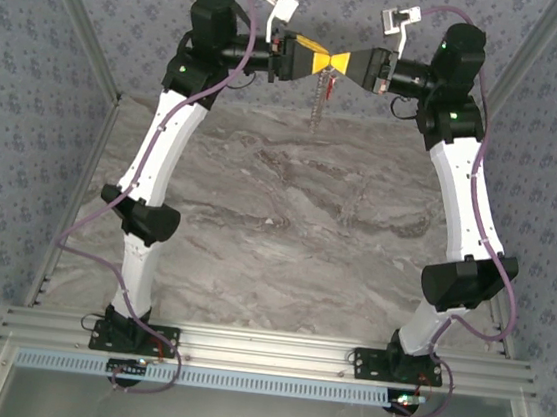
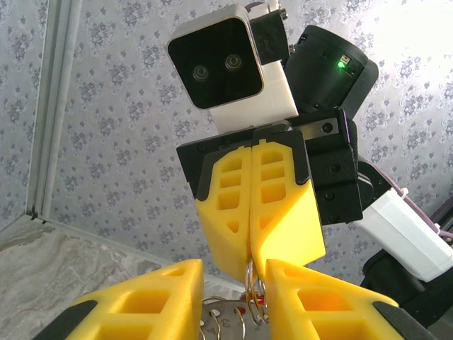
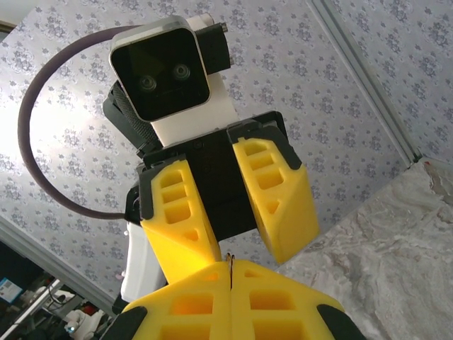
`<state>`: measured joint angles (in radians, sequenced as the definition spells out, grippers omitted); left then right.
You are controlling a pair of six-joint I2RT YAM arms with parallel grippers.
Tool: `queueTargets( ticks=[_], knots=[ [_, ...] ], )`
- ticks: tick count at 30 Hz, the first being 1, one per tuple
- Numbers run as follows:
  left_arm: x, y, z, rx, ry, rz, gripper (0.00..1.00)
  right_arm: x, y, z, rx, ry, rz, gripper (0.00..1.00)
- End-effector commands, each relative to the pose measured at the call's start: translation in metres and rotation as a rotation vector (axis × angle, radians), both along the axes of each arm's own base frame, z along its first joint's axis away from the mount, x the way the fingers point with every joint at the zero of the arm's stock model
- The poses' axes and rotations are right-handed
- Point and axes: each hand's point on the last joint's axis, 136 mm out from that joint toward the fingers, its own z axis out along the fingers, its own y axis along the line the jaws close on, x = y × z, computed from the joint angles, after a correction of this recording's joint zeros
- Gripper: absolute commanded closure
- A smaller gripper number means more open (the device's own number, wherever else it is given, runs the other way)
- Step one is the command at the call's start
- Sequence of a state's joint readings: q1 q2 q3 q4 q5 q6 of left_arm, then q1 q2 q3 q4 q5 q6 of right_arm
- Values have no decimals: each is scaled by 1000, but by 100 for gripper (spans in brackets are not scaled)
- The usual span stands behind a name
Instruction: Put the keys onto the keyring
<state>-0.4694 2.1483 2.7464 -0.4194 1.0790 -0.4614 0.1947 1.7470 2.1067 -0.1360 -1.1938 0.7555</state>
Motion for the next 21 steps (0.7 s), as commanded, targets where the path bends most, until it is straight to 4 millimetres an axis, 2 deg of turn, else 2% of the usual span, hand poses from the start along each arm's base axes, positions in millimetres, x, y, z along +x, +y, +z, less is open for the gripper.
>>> queueTargets(
  ticks=[1, 13, 14, 16, 19, 21],
  knots=[
    [-7, -4, 3, -7, -21, -33, 76, -5, -2, 12, 16, -39, 19, 100],
    [-10, -11, 13, -45, -34, -44, 100, -8, -3, 12, 23, -33, 22, 100],
    [-10, -11, 15, -52, -36, -38, 100, -6, -4, 12, 26, -28, 13, 98],
    [-8, -10, 20, -67, -40, -20, 100, -3, -10, 13, 44, -22, -17, 83],
    [-5, -8, 28, -87, -51, 14, 100, 6, -29, 17, 98, -5, -98, 64],
    [-3, -6, 33, -102, -55, 29, 100, 7, -43, 21, 135, -7, -148, 60]
  ],
)
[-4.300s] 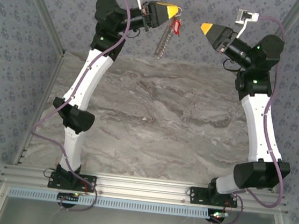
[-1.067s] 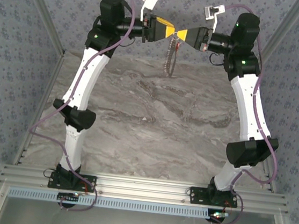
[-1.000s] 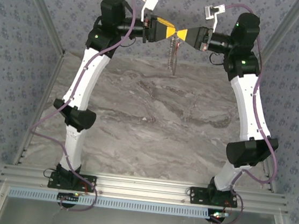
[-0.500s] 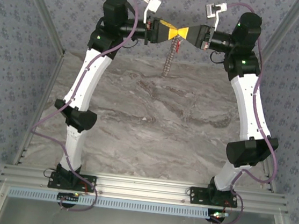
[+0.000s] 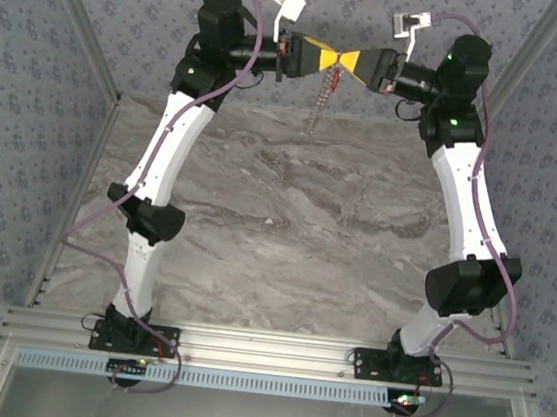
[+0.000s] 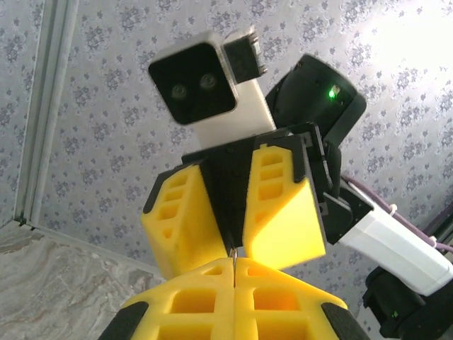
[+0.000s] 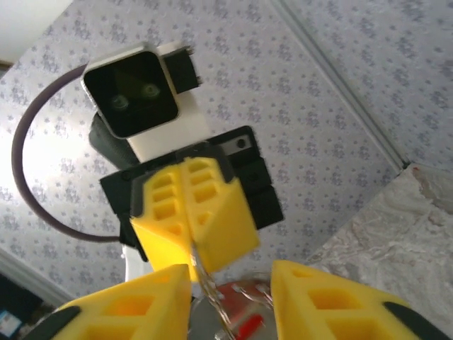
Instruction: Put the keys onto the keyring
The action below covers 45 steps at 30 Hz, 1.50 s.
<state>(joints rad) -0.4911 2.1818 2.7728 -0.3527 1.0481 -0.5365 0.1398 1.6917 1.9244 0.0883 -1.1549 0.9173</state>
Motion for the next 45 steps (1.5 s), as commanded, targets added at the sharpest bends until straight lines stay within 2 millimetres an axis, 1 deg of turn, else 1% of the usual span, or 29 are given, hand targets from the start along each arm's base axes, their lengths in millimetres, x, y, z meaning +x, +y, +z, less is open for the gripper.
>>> queueTargets(
  ticks=[1, 3, 7, 13, 18, 21, 23, 25, 28, 29, 32, 33, 37, 45],
  knots=[
    [-7, 7, 32, -76, -81, 34, 100, -9, -26, 32, 83, -67, -96, 58],
    [-7, 8, 36, -84, -84, 44, 100, -13, -31, 34, 94, -74, -127, 57],
    [-8, 10, 42, -99, -93, 52, 100, -20, -30, 34, 101, -79, -151, 57],
    [-12, 12, 50, -123, -96, 40, 100, -22, -20, 39, 121, -88, -149, 54],
    [-16, 12, 53, -127, -94, 32, 100, -26, -7, 45, 129, -99, -108, 54],
    [-19, 12, 54, -126, -93, 27, 100, -28, 2, 44, 127, -100, -83, 56],
    [-21, 11, 54, -125, -95, 24, 100, -30, 5, 44, 126, -100, -71, 58],
    [-23, 12, 55, -123, -98, 24, 100, -33, 8, 44, 127, -102, -63, 63],
    [-25, 12, 56, -122, -99, 23, 100, -34, 10, 44, 126, -98, -56, 77],
    [-27, 11, 56, -121, -99, 21, 100, -35, 10, 44, 125, -100, -54, 84],
    [-28, 11, 57, -122, -102, 21, 100, -38, 11, 43, 120, -99, -49, 97],
    [-28, 12, 58, -123, -102, 22, 100, -38, 10, 42, 118, -97, -49, 99],
    [-30, 13, 62, -132, -106, 26, 100, -40, 7, 37, 116, -86, -55, 100],
    [-36, 16, 79, -200, -115, 5, 100, -41, 8, 36, 136, -76, -39, 100]
  ],
)
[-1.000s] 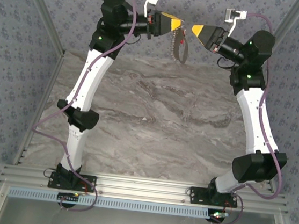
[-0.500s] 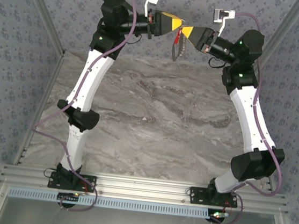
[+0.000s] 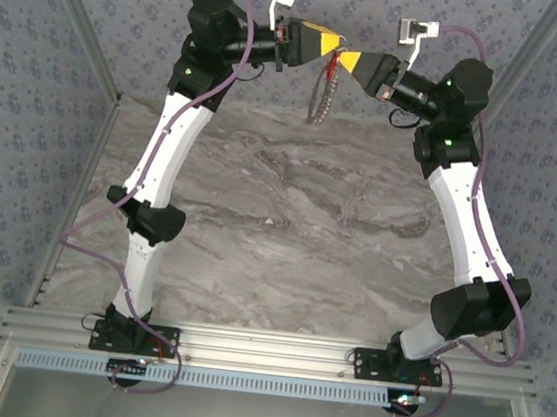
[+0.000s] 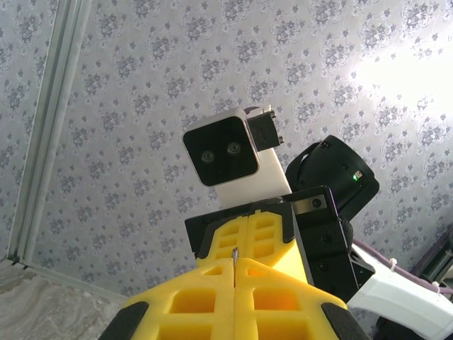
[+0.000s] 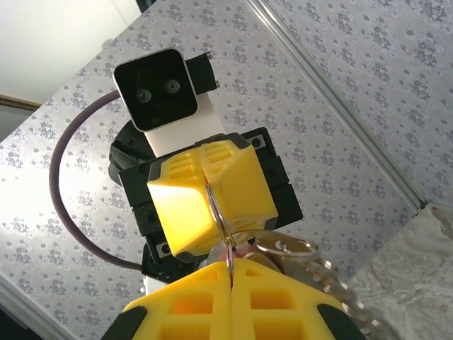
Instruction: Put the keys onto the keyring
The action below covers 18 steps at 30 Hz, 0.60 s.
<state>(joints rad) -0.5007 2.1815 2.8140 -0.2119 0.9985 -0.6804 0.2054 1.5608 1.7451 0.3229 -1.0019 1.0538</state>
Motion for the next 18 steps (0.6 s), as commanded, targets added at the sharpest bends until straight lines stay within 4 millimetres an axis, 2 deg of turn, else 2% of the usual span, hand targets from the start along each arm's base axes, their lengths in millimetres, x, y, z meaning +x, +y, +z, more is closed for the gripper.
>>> queueTargets(
  ticks=[1, 11, 18],
  knots=[
    [-28, 12, 44, -102, -107, -14, 100, -12, -1, 10, 17, -33, 22, 100],
    [-35, 4, 45, -118, -110, -44, 100, -10, 17, 10, 28, -28, 89, 100],
    [-38, -5, 42, -126, -98, -70, 100, -1, 21, 14, 71, -21, 122, 100]
  ],
)
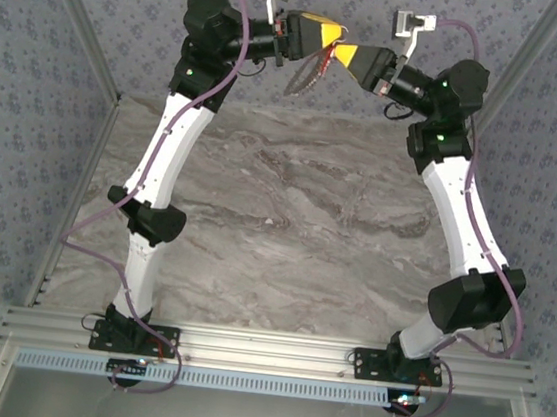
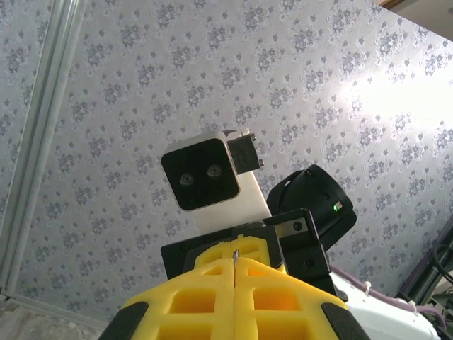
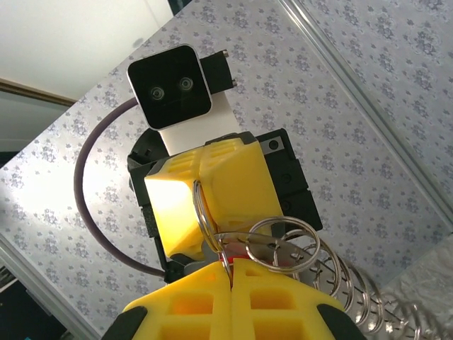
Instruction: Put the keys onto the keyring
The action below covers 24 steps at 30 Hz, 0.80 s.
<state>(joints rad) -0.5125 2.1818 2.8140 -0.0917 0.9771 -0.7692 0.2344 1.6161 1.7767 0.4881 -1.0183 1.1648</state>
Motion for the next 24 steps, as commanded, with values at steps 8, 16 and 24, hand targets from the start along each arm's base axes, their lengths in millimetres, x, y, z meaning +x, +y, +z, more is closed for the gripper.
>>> queueTargets(
  ticks=[8, 16, 24],
  knots=[
    [-29, -11, 16, -49, -62, -72, 100, 9, 5, 12, 50, 2, 53, 100],
    [-30, -23, 10, -44, -28, -92, 100, 23, 1, 13, 65, 11, 29, 100],
    [-28, -33, 5, -58, -7, -109, 100, 28, 21, 19, 67, 9, 95, 100]
  ],
)
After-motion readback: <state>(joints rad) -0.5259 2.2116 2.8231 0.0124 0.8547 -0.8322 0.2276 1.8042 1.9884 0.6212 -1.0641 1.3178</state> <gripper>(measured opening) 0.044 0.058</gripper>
